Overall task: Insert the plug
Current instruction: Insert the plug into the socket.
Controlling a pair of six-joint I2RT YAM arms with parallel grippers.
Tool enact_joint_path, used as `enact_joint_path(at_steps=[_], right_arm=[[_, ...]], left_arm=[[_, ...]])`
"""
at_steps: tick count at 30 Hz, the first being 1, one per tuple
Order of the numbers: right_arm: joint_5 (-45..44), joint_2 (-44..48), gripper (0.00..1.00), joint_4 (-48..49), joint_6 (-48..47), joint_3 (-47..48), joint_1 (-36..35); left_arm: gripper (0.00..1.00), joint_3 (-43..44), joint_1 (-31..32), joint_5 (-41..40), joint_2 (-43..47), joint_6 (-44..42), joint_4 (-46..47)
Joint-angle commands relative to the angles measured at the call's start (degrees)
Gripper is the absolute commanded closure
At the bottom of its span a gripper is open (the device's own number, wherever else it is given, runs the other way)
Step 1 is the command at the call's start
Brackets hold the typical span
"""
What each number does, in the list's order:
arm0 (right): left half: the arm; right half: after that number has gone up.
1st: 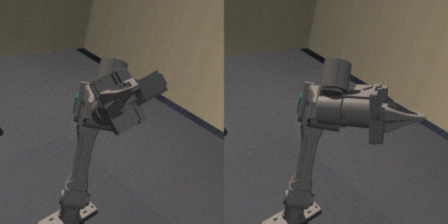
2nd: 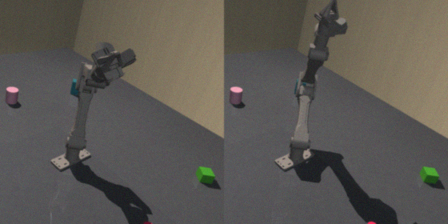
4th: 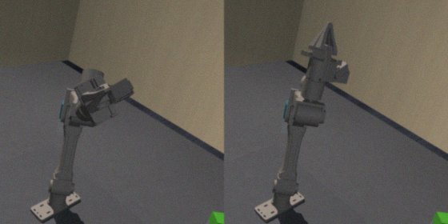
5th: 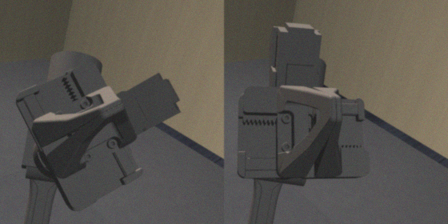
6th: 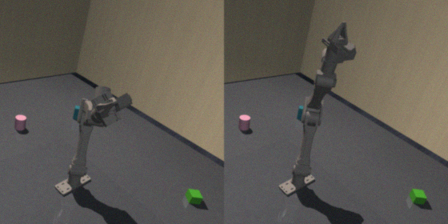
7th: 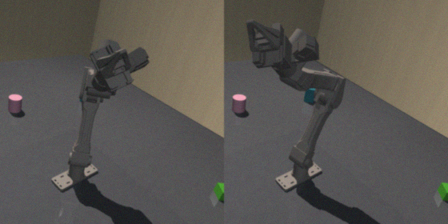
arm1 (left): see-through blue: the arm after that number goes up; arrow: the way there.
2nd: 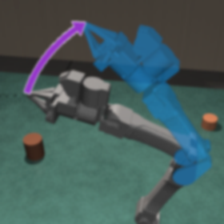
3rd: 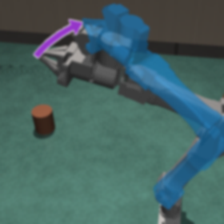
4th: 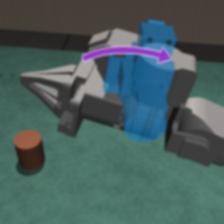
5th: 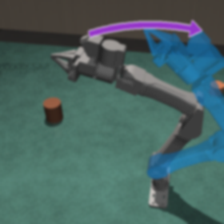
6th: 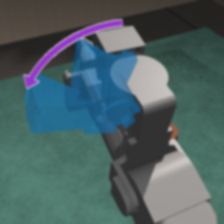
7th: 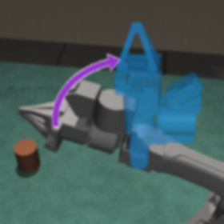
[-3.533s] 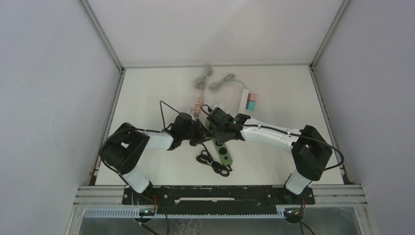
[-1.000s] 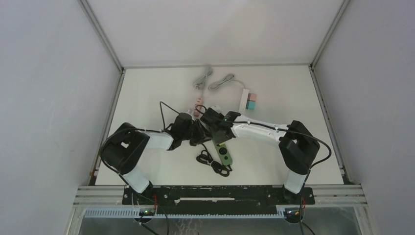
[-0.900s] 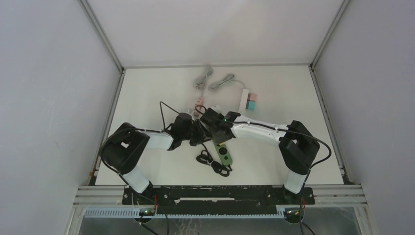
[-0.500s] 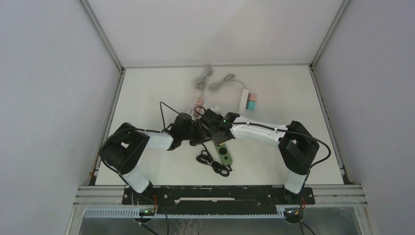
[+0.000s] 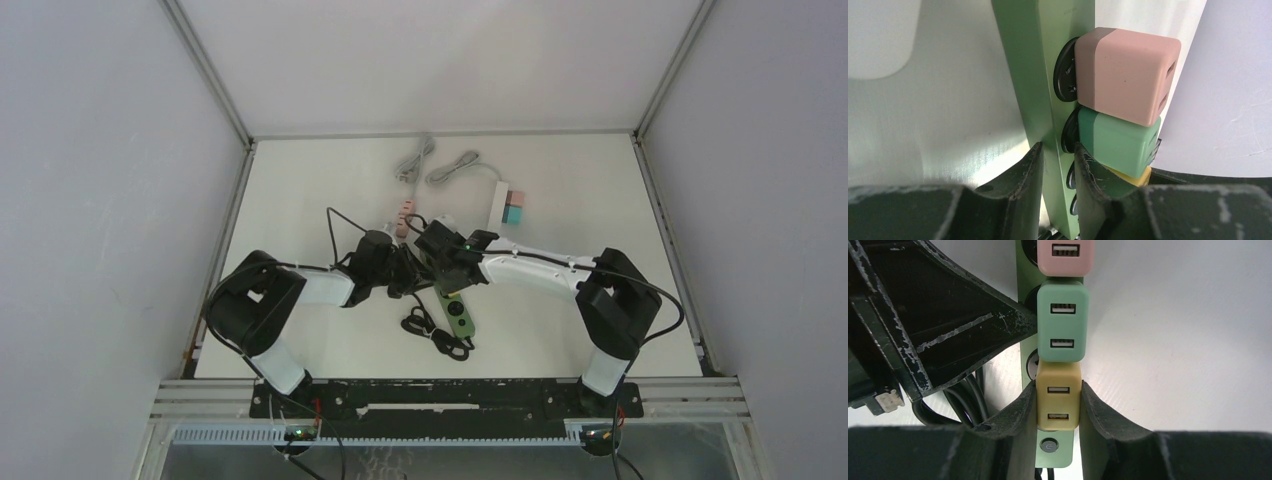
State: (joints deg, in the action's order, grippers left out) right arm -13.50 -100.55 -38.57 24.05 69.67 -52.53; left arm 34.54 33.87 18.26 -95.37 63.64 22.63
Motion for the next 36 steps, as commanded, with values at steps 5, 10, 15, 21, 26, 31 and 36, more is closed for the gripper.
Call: enact_joint_path(at_steps=[5,10,15,21,26,31,36], right_arm=[[2.8,-8.2,1.0,-1.8,-0.4,-6.0,-2.0],[3.3,-8.5,1.0,-1.9,-0.3,-6.1,-3.3],[4.8,-7.4,1.0,-0.6,0.9,-8.6,-1.5],[6.2,-7.3,1.0,-0.6,1.3,-10.0,2.0],[6.1,-9.8,1.0,-0.9,1.2,-9.1,1.4],[5.3,-12.2,1.0,-1.5,1.7,-8.7,-0.8],[3.3,-12.8,1.0,-2.5,1.8,-8.1,-2.5]], left_arm=[[0.67,-1.0,0.2,0.6,0.2,0.8,2.6],[0.67,-1.5,0.2,0.5,0.4,0.9,2.7],[0.67,-1.9,0.3,0.4,0.5,1.1,2.8],[0.67,-2.1,0.4,0.1,0.5,1.1,2.8],[0.67,-1.8,0.7,0.2,0.0,1.1,2.8],[0.67,-1.7,0.8,0.3,-0.3,1.1,2.5],[0.67,-1.5,0.8,0.2,-0.5,1.1,2.3]])
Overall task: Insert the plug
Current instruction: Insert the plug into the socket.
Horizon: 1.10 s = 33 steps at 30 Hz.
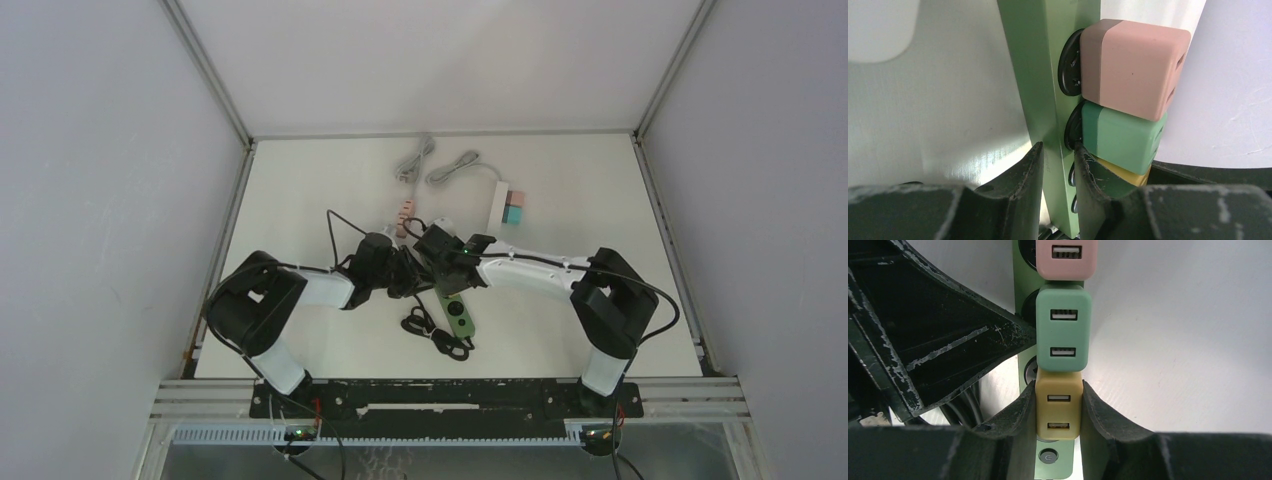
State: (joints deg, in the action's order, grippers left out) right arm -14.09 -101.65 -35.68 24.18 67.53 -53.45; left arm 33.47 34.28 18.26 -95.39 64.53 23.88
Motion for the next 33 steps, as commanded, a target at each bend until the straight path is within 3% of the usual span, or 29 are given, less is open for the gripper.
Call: enact_joint_path(at_steps=[1,10,13,15,22,33], right_arm=[[3.5,-11.6,1.0,-5.8,1.6,-5.6,-1.8],[1.6,-5.3,0.97,-7.3,1.3,-2.1,-2.0],[1.5,-2.9,0.71,-8.1,1.1,-0.4,-1.9],[1.0,-1.3,0.59,-8.5,1.0,0.8,-1.8],[-0.5,4.5,0.34,-8.9,1.3,2.8,-1.5],[2.0,6.5,0.35,-7.7,0.0,6.8,0.2]], left_arm=[[0.67,-0.4,0.4,0.2,-0.5,0.3,1.0],[0.67,-0.1,0.7,0.2,-0.7,0.0,0.2],[0.68,0.0,0.7,0.1,-0.7,0.0,0.2],[0.68,0.0,0.7,0.1,-0.6,0.0,0.1],[0.68,0.1,0.7,0.1,-0.7,-0.1,-0.1],[0.68,0.2,0.7,0.4,-1.0,0.0,-0.1]])
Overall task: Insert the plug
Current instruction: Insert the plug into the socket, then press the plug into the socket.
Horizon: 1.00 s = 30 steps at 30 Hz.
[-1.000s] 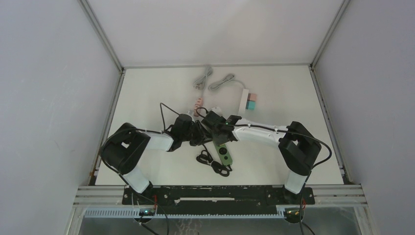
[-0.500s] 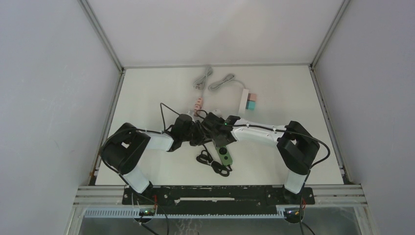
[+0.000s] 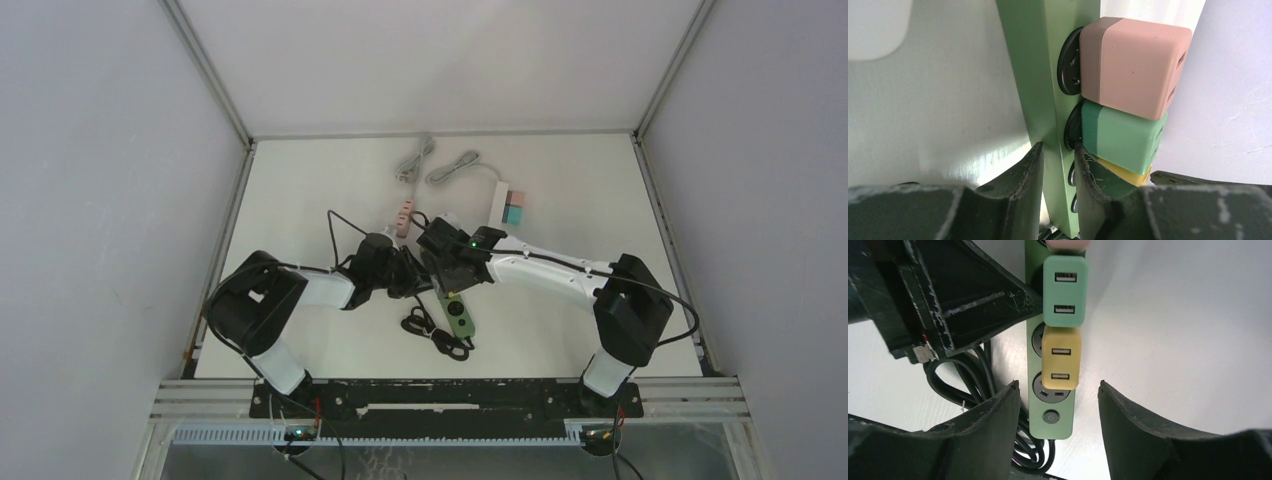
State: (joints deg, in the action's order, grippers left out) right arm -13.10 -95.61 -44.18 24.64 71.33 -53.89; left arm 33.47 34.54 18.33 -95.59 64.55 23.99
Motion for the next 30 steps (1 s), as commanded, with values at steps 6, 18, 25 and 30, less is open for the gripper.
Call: enact_joint_path(at_steps=[6,18,25,30], right_arm=[[1.6,-2.7,0.36,0.4,0.0,5.2,1.4],[1.8,-6.1,0.48,0.9,-0.1,5.9,3.0],[2.5,-7.7,0.68,0.3,-0.4,6.6,3.1],[1.3,-9.4,0.95,-1.2,-1.3,5.9,2.7]], left_arm=[[0.68,0.3,0.4,0.5,-0.7,0.0,-0.3],[0.68,0.5,0.4,0.7,-0.8,0.0,-0.3],[0.68,0.4,0.4,0.8,-0.7,-0.1,-0.3],[0.68,0.4,0.4,0.9,-0.8,0.0,-0.3]])
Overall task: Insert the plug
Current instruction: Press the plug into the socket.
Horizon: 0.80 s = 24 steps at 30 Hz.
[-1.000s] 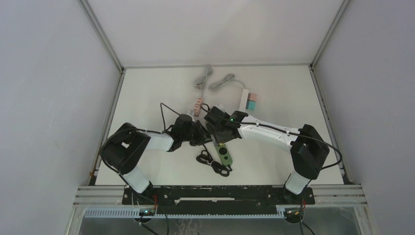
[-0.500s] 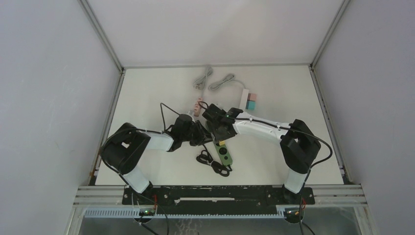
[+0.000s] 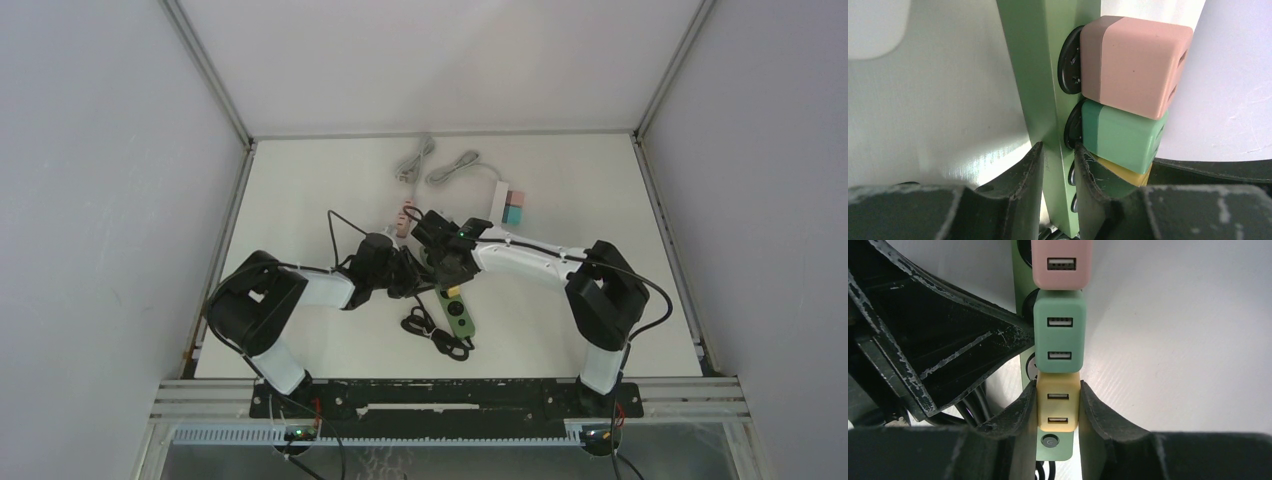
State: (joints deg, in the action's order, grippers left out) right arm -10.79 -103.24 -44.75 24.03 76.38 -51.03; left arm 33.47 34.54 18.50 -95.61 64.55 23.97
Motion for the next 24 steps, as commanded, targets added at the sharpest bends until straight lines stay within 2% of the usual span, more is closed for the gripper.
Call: enact_joint_path(at_steps=[1,6,15,24], right_arm=[[-1.6,-1.9,1.0,-0.7,-1.0,0.1,-0.1],[-3.9,-3.3,1.0,-1.4,-2.6,-1.8,-0.5],[-1.3,-7.3,1.0,-0.2,-1.8,-2.4,-3.7],[1.1,-5.7,1.0,2.0,-0.9,-9.7,1.5]], left_arm=[[0.68,0.4,0.5,0.7,-0.8,-0.1,-0.3],[0.68,0.2,0.4,0.6,-0.4,-0.3,-0.5],[0.68,0.2,0.4,0.5,-0.2,-0.4,-0.9],[0.68,0.3,0.5,0.4,-0.2,-0.5,-1.1]])
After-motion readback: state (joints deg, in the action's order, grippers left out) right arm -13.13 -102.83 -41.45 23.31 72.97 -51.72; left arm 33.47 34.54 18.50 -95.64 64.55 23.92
